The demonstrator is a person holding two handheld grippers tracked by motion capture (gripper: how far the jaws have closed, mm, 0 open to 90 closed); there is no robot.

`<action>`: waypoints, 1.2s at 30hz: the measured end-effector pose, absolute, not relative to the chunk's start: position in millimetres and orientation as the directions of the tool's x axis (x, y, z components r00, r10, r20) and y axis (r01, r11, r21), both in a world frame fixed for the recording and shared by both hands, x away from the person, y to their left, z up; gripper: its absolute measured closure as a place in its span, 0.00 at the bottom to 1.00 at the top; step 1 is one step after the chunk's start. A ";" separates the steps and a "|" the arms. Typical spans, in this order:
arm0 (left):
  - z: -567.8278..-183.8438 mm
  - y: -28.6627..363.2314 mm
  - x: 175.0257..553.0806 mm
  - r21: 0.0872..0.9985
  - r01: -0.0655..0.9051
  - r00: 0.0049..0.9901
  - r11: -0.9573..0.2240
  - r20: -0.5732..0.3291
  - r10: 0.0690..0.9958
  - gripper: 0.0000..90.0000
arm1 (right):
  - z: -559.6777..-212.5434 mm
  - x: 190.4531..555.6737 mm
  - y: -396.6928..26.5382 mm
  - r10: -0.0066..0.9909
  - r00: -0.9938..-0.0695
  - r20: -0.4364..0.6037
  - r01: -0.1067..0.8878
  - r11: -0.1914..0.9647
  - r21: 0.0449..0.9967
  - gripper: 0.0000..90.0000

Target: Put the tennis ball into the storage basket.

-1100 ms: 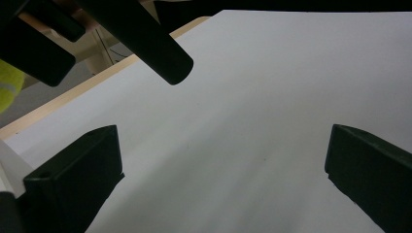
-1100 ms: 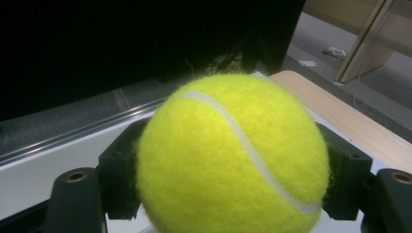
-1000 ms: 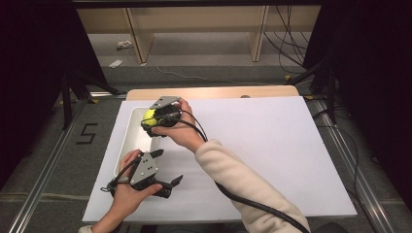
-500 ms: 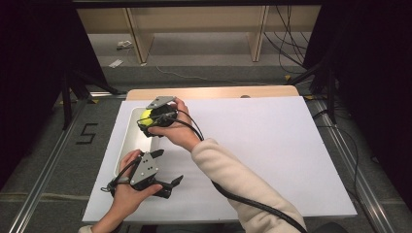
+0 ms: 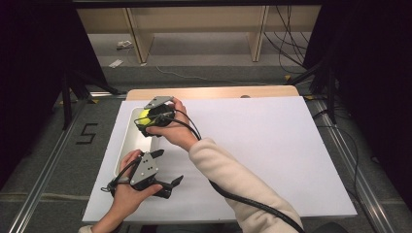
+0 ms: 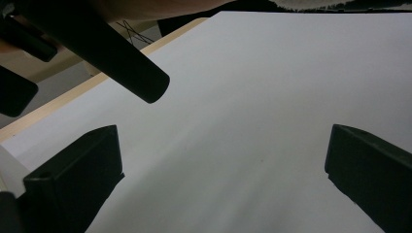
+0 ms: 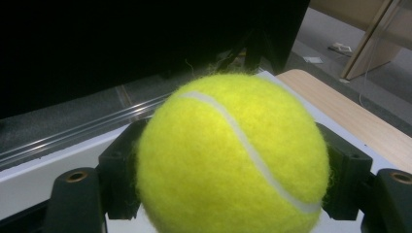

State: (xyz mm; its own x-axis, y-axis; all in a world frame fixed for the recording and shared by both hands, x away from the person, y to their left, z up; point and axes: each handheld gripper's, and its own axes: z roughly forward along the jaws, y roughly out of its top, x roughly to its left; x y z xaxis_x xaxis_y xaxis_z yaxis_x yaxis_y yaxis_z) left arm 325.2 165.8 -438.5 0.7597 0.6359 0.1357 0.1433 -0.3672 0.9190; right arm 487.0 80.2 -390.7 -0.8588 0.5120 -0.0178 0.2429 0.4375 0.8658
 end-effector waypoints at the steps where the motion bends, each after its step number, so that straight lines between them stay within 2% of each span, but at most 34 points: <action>1: -438.5 165.8 325.2 0.919 0.143 0.759 -0.368 0.136 0.636 0.00 | -390.9 487.2 80.5 0.512 -0.859 -0.018 0.243 0.439 0.865 0.30; 36: -438.2 165.3 325.2 0.919 0.138 0.762 -0.370 0.141 0.633 0.00 | -390.5 485.9 95.0 0.496 -0.868 -0.024 0.236 0.454 0.859 0.30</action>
State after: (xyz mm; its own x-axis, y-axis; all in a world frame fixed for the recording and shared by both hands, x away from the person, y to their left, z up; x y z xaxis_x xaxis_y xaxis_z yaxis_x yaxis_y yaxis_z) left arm 325.2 165.3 -438.2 0.7615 0.6327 0.1408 0.1376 -0.3702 0.9187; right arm 485.9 95.0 -390.5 -0.8677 0.4965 -0.0236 0.2364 0.4541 0.8590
